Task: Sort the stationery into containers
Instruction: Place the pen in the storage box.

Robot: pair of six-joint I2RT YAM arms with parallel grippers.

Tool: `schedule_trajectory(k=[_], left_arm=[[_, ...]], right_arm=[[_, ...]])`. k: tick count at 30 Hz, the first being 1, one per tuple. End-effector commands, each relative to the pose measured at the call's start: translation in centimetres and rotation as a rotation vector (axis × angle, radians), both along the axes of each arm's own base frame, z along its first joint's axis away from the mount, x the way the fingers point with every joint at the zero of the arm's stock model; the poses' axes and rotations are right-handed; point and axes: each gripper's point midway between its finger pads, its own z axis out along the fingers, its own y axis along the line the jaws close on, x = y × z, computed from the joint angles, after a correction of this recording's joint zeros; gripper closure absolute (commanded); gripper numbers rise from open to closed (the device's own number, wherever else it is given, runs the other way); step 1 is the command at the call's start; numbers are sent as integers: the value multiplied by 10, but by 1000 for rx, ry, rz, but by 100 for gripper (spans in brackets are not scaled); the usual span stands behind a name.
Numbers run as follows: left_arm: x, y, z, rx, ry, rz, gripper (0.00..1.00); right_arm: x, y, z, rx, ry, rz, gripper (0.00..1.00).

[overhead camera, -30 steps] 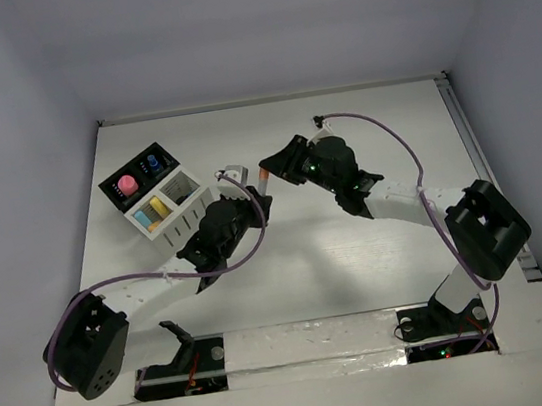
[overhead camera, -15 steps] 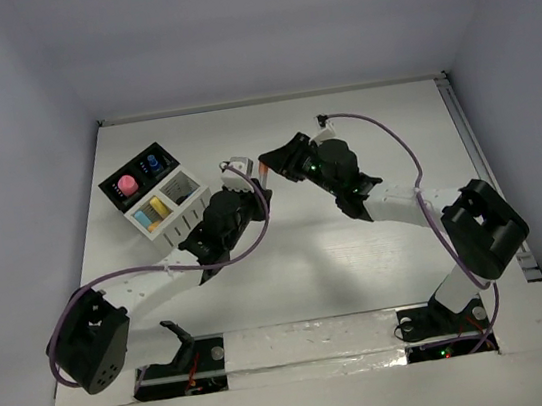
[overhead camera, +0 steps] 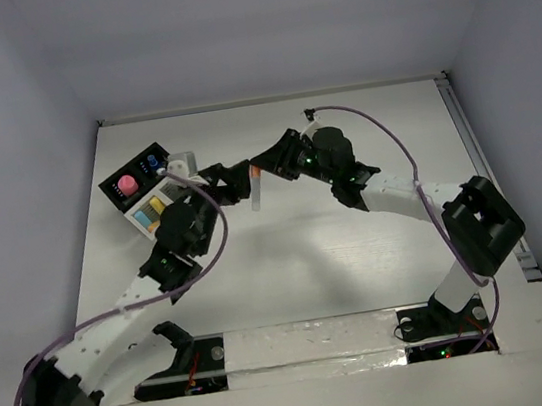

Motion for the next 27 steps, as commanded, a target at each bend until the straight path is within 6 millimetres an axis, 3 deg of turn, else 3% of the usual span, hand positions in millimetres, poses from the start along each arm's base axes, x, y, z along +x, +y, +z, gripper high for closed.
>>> schedule_trajectory(k=[1, 2, 4, 5, 7, 8, 9, 12, 14, 17, 18, 22, 27], left_arm=[[-21, 35, 61, -155, -89, 79, 35], [-27, 41, 56, -140, -68, 84, 31], [-45, 59, 73, -181, -101, 97, 28], [-50, 65, 69, -166, -82, 108, 26], [-65, 88, 80, -187, -101, 150, 23], [-75, 102, 95, -206, -138, 176, 17], [-75, 105, 96, -191, -135, 186, 12], [-90, 124, 117, -181, -162, 216, 5], [-97, 132, 129, -148, -174, 227, 5], [-105, 144, 139, -109, -189, 251, 5], [-106, 150, 140, -102, -192, 275, 5], [-116, 168, 144, -97, -226, 324, 1], [-115, 175, 131, -77, -214, 368, 1]], right_arm=[[9, 10, 25, 24, -32, 48, 100], [11, 12, 29, 31, -40, 50, 100], [20, 16, 34, 37, -55, 35, 100], [23, 18, 34, 38, -56, 36, 100], [31, 27, 32, 49, -57, 48, 100], [32, 34, 42, 82, -76, 74, 100], [32, 37, 32, 71, -59, 91, 100], [30, 68, 40, 83, -118, 142, 100], [28, 97, 50, 60, -187, 173, 100], [27, 125, 57, 34, -263, 194, 100], [26, 144, 63, 41, -295, 210, 100], [27, 183, 70, 16, -402, 235, 100], [31, 222, 68, -15, -530, 236, 100]])
